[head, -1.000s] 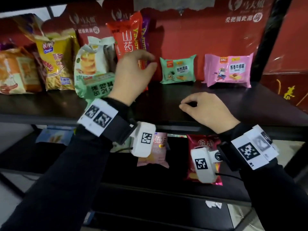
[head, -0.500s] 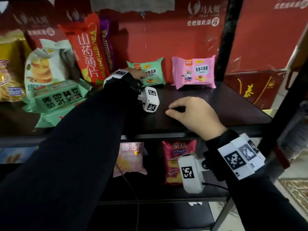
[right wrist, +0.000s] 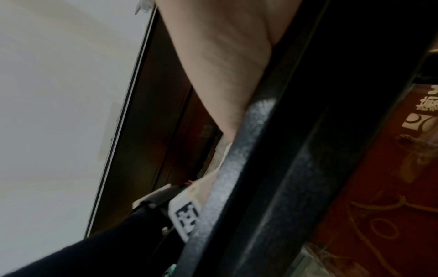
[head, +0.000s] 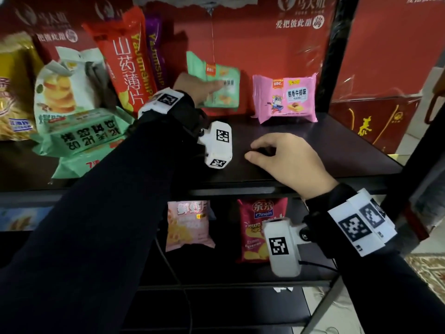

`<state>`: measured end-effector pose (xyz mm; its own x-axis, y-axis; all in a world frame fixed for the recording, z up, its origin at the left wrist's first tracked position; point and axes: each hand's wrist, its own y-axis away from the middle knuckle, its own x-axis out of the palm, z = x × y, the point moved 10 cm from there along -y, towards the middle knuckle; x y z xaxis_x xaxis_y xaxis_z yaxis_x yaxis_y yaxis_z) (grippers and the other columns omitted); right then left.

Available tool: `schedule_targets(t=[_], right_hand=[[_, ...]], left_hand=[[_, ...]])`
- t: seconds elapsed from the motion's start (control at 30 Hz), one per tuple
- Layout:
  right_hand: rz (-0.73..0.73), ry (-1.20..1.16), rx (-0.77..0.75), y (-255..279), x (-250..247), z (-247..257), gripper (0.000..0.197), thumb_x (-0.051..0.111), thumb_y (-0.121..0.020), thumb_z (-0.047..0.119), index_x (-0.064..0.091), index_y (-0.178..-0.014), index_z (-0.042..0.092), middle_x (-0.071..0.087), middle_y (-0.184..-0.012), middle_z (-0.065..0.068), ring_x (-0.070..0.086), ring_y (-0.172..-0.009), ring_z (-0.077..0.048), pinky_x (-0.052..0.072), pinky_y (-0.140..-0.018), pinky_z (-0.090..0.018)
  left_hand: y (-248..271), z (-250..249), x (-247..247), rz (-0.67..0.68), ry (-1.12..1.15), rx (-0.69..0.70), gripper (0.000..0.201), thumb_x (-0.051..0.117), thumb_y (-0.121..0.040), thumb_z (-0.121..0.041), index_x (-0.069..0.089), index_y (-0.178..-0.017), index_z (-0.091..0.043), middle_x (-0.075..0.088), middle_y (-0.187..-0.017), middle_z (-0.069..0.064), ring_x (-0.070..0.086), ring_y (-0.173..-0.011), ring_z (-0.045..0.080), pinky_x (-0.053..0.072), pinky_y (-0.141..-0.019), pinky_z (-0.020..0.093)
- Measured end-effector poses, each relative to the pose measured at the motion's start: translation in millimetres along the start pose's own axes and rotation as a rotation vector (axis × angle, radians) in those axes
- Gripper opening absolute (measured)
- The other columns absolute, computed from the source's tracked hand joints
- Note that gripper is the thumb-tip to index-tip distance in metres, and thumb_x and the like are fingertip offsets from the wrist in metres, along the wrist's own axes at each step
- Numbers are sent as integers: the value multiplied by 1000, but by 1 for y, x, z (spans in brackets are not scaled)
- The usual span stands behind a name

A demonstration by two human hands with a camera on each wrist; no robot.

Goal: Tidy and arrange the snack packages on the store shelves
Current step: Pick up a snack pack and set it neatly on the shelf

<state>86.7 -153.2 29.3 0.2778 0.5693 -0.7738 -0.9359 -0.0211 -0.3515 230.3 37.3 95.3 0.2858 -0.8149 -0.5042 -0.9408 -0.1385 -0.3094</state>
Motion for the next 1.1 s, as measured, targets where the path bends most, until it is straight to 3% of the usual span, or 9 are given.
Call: schedule_targets(t=[0.1,0.2,0.33,0.37,0.47,0.67,0.8,0.93,1.1], right_hand=[[-9,-293,45,-7,1,5,48,61,-88,43,56,-127,16,64,-117,5,58,-108,-8,41,-97,-20],[17,-700,157,-14,7,17,38,56,-92,44,56,-119,17,63,-97,9,60,-90,-4,46,-72,-9],[87,-931,211,-20,20,40,31,57,-92,39,53,-118,23,62,-115,4,57,-109,-15,49,-86,-34],[67,-962,211,-21,19,41,27,59,-92,33,54,-117,22,63,-117,3,57,-110,-15,48,-89,-36],[56,-1028,201,-22,14,40,16,56,-95,19,57,-111,20,65,-116,0,60,-104,-15,50,-90,-38],[77,-1027,148,-20,-1,44,16,49,-99,22,58,-112,19,67,-115,1,63,-108,-17,43,-103,-52],[188,-1036,105,-10,13,55,38,58,-93,20,48,-129,14,66,-117,0,67,-98,-11,59,-80,-36],[160,-918,92,-8,15,50,46,61,-91,10,46,-134,10,60,-122,-7,65,-97,-17,59,-70,-24],[187,-896,62,-4,17,45,44,61,-90,5,49,-132,12,65,-108,-4,66,-67,-10,54,-61,-16]], left_hand=[[46,-16,-12,-15,517,65,40,77,-81,-26,67,-114,-8,71,-109,2,69,-91,11,56,-72,21],[87,-8,-7,85,764,12,29,74,-84,-26,67,-111,-17,73,-108,1,70,-95,12,56,-75,24],[122,17,15,215,848,-186,12,73,-83,-32,69,-89,-23,76,-83,-9,72,-74,4,53,-56,18],[127,21,19,250,836,-206,13,72,-84,-34,69,-90,-23,76,-84,-9,72,-75,4,53,-59,19],[131,31,22,338,763,-213,20,69,-84,-42,68,-96,-26,75,-94,-12,69,-89,3,51,-73,22],[133,35,5,371,699,-129,7,64,-89,-27,69,-91,-23,74,-81,-11,68,-73,1,52,-63,14],[133,36,2,271,772,-90,10,59,-94,-18,68,-92,-20,74,-79,-10,68,-73,1,51,-59,13],[133,34,2,294,774,-43,9,59,-94,-22,68,-96,-25,75,-89,-11,69,-83,1,51,-70,19],[137,25,7,363,752,-5,21,68,-81,-34,68,-98,-21,75,-96,-4,71,-88,9,55,-74,26]])
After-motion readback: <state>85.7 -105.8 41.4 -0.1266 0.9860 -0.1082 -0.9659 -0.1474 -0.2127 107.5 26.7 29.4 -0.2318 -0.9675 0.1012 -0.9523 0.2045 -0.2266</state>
